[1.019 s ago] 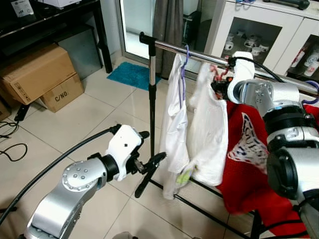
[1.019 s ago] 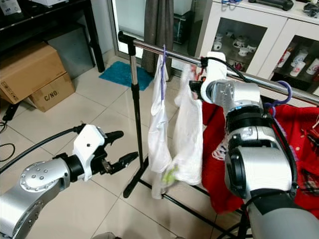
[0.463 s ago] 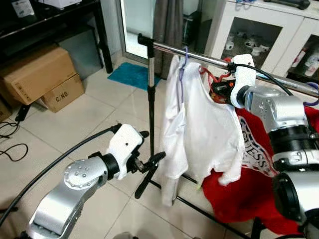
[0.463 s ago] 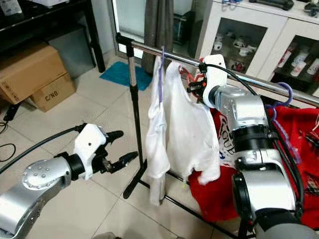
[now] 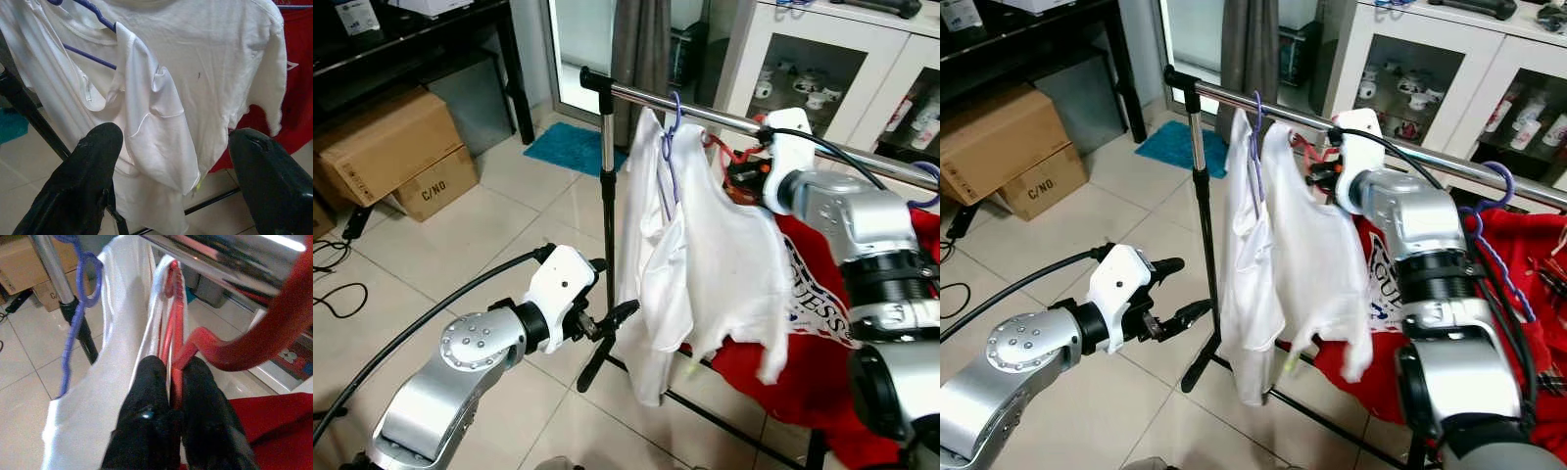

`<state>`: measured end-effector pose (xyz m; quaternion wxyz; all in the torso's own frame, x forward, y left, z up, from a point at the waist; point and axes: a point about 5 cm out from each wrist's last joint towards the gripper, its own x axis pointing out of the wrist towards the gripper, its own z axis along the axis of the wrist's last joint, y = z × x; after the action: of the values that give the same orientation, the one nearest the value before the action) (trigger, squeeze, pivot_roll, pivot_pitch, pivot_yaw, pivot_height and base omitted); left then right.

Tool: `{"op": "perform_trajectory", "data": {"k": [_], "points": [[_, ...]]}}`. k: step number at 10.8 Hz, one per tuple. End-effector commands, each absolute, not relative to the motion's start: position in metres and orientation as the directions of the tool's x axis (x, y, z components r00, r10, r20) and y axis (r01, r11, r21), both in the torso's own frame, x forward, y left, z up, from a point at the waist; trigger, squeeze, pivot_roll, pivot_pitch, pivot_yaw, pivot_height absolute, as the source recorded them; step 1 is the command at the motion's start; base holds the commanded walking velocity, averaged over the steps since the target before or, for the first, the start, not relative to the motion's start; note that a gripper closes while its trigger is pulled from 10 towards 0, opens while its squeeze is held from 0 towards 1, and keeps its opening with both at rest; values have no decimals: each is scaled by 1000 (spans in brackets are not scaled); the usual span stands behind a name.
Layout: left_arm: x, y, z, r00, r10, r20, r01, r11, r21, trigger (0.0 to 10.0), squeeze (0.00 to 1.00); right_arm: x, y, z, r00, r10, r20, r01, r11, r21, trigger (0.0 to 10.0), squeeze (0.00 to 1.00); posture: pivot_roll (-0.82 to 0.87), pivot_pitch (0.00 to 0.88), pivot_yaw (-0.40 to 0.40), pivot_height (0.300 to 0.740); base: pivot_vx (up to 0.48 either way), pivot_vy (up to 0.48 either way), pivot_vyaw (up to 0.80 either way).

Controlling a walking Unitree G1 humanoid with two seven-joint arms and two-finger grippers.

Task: Hang hanger

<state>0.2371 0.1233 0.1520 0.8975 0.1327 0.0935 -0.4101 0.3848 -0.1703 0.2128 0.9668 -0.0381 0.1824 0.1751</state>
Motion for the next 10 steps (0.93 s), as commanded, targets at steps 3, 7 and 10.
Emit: {"op": "perform_trajectory", "data": {"k": [3,7,10], "points": [[238,124,152,653,-704,-280,756,631,175,10000,0,385,-163,228,875,358,-327,-384,923,-15,10000,1000,90,53,11,740,0,0,0],[238,124,151,654,-702,-282,755,632,178,10000,0,368,-188,243,884,281,-374,-321,946,-48,10000,1000,79,54,8,740,0,0,0],[239,121,149,648,-707,-284,759,627,174,10000,0,359,-184,231,846,227,-483,-271,962,-22,10000,0,68,50,17,740,0,0,0]]}}
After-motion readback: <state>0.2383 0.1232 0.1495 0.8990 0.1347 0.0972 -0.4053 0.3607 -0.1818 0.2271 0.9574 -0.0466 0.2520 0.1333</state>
